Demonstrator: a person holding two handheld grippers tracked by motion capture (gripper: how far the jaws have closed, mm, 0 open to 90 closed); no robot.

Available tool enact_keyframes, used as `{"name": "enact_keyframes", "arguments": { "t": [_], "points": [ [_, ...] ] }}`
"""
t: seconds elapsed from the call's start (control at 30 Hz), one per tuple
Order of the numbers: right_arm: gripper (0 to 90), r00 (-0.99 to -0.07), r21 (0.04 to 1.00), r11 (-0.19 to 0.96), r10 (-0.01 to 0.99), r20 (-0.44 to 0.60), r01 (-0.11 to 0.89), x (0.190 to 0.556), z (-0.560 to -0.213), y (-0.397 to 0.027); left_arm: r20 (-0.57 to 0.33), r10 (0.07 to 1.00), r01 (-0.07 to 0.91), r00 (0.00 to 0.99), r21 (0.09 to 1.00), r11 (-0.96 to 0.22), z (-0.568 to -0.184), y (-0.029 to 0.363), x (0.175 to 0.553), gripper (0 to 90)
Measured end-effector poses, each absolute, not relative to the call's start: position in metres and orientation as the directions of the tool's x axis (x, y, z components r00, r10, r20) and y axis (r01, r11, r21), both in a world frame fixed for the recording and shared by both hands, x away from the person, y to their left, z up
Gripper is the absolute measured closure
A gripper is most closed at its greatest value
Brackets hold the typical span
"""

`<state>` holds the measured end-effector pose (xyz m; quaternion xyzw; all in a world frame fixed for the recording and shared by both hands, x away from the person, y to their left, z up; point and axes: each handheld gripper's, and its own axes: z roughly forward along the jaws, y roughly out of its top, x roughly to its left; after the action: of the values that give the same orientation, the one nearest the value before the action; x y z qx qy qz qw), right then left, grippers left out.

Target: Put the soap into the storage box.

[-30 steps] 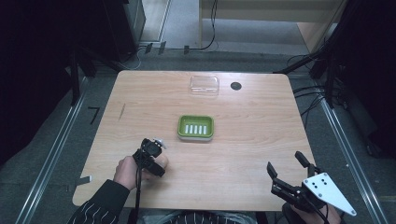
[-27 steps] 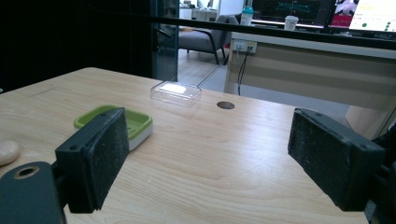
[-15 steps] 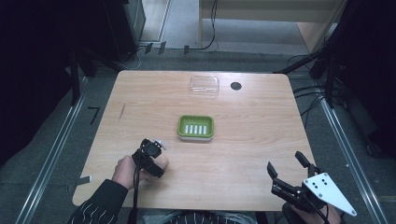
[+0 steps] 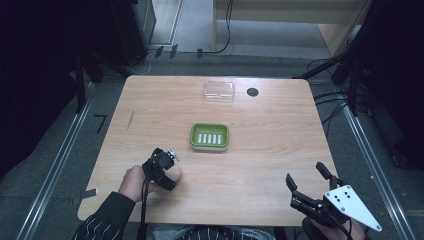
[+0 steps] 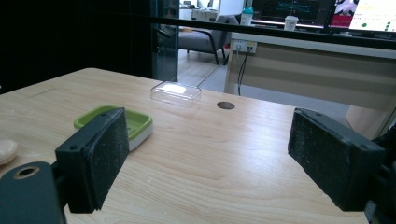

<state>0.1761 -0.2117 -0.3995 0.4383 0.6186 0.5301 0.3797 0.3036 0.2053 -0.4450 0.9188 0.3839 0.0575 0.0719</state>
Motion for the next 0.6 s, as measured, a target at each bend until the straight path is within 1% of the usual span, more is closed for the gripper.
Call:
{"name": "enact_keyframes", "arguments": {
  "t": [0.23,0.37,0.47,0.6],
  "points": [
    [13.2,-0.327,0.989,0.053,0.945,-0.004,0.141,0.176,-0.399,-0.211,0.055,0.686,0.668,0.725,0.187,-0.721,-0.441,0.202,0.306,33.3],
    [13.2,-0.327,0.989,0.054,0.945,-0.005,0.14,0.176,-0.399,-0.211,0.056,0.669,0.651,0.741,0.186,-0.736,-0.441,0.197,0.309,33.3],
    [13.2,-0.327,0.989,0.055,0.945,-0.007,0.139,0.176,-0.399,-0.212,0.065,0.641,0.625,0.765,0.169,-0.762,-0.441,0.191,0.311,33.3],
    [13.2,-0.327,0.989,0.054,0.945,-0.006,0.139,0.176,-0.4,-0.212,0.064,0.63,0.613,0.774,0.174,-0.771,-0.44,0.187,0.312,33.3]
  ]
}}
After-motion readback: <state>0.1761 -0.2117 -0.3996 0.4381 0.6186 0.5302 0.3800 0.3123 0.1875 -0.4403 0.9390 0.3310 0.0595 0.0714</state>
